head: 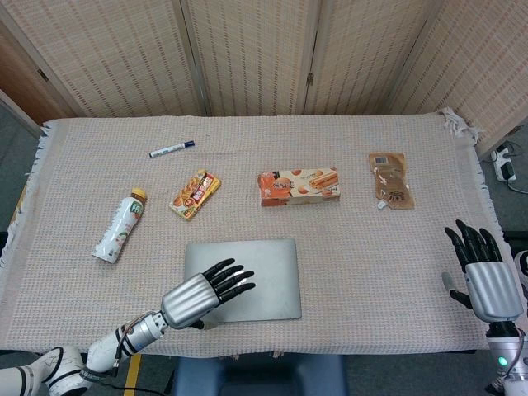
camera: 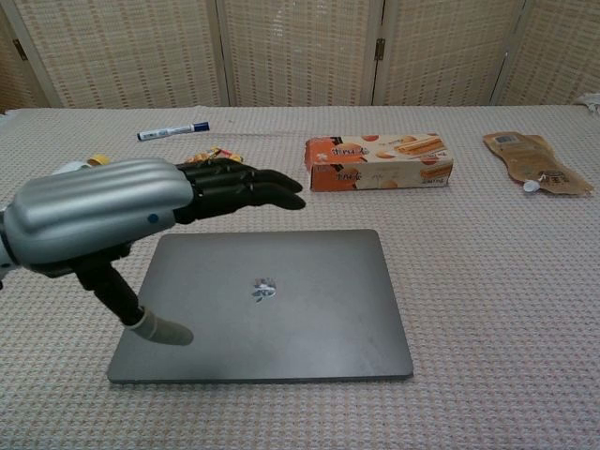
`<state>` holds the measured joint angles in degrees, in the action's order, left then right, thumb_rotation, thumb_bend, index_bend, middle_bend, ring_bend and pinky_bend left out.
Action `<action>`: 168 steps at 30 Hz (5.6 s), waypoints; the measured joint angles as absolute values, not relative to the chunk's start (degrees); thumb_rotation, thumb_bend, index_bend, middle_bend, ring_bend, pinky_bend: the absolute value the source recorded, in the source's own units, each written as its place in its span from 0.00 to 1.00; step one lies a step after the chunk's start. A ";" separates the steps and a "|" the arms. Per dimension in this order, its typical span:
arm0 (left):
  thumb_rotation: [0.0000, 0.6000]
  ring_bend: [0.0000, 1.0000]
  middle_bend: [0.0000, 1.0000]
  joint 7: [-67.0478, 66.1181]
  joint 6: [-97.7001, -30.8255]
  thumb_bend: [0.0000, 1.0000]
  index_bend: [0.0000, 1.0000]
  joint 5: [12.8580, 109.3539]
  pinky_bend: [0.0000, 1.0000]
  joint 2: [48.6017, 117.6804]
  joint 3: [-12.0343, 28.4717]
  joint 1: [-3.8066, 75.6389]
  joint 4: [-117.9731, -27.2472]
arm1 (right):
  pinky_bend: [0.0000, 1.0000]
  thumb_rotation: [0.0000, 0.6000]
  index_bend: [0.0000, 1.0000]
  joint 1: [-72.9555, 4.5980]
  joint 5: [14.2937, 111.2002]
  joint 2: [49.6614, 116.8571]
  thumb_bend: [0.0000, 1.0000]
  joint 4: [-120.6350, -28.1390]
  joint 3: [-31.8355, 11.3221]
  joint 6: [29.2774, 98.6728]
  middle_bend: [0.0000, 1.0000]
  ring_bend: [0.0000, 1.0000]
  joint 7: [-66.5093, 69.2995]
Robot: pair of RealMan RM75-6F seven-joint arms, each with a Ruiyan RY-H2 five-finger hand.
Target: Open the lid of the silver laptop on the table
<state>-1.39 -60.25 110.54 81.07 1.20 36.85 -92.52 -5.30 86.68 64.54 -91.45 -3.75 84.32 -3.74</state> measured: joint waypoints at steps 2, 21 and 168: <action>1.00 0.00 0.07 -2.90 -58.71 0.02 0.05 109.91 0.00 82.77 1.29 37.76 -92.06 | 0.00 1.00 0.00 -5.31 86.59 64.63 0.43 -91.20 -3.72 84.18 0.00 0.07 -3.52; 1.00 0.00 0.07 -14.83 -52.16 0.05 0.05 97.74 0.00 94.98 2.18 40.47 -86.79 | 0.00 1.00 0.00 -5.92 86.23 65.20 0.43 -89.67 -3.69 83.08 0.00 0.07 -2.10; 1.00 0.00 0.00 -21.40 -56.11 0.36 0.00 64.75 0.00 93.32 22.86 50.49 -67.10 | 0.00 1.00 0.00 -46.65 82.63 87.62 1.00 -82.26 -0.11 35.62 0.04 0.04 -8.92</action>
<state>-21.40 -56.11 64.75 93.32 22.86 50.49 -67.10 -46.65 82.63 87.62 -82.26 -0.11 35.62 -8.92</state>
